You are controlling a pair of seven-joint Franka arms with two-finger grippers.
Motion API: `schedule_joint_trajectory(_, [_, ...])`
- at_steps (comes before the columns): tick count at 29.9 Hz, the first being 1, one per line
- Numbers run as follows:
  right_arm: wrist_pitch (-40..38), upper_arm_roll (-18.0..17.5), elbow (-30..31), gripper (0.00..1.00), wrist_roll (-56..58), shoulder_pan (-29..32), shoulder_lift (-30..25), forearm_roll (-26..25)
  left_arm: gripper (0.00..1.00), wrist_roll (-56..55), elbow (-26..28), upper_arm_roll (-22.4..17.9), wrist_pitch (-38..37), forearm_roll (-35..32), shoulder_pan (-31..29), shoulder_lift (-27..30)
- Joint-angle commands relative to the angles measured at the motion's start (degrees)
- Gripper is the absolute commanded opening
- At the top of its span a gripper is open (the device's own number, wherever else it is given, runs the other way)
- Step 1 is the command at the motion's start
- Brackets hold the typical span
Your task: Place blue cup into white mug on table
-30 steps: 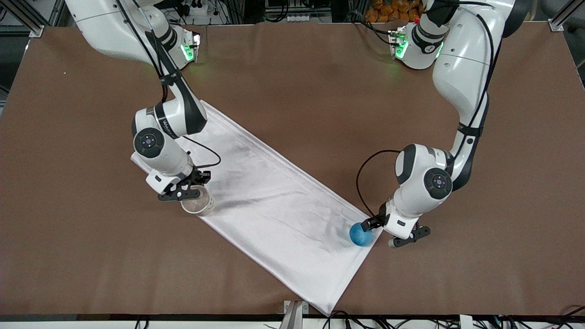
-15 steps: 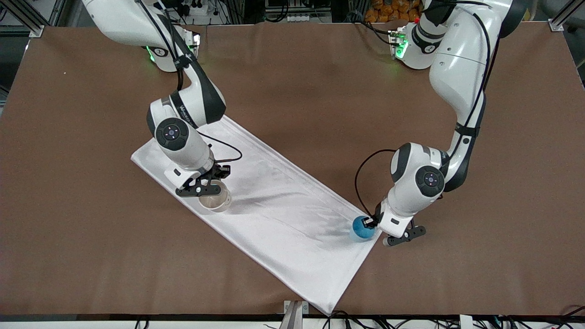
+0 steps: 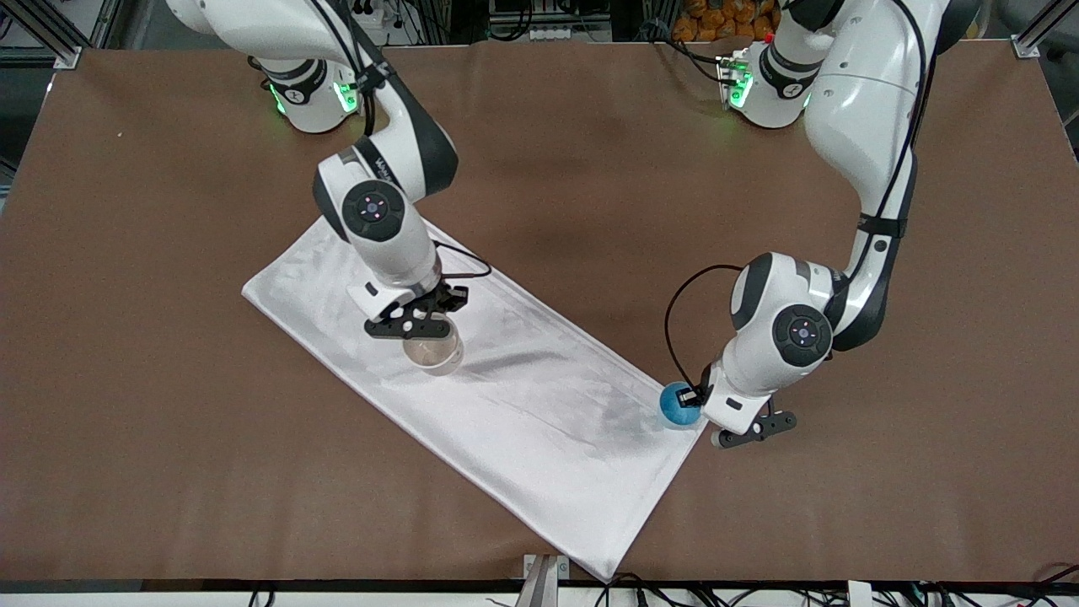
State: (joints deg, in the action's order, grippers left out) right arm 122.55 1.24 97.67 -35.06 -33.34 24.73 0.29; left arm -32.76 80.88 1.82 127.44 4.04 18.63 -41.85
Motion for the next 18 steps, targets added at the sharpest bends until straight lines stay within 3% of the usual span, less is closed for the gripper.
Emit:
schedule_joint_trajectory(1, [-1.79,0.26,-2.4,0.0,-6.42,-3.92,-0.21,-0.12,0.0,-0.9,2.52,-0.06,-5.52,-1.58,0.7,5.46])
schedule_joint_trajectory(6, [-1.61,0.26,-3.8,0.0,-11.34,-7.34,0.23,-0.12,0.0,-0.73,7.43,0.03,-7.29,-3.06,2.02,9.85])
schedule_joint_trajectory(11, [-1.26,0.26,-5.65,0.0,-16.79,-10.6,1.54,-0.12,0.0,-0.37,16.84,0.47,-7.11,-8.43,2.29,16.88])
schedule_joint_trajectory(18, [-0.99,0.43,-11.44,0.0,-25.66,-16.75,6.99,-0.73,0.0,2.26,27.3,1.35,-6.68,-9.31,1.85,26.11])
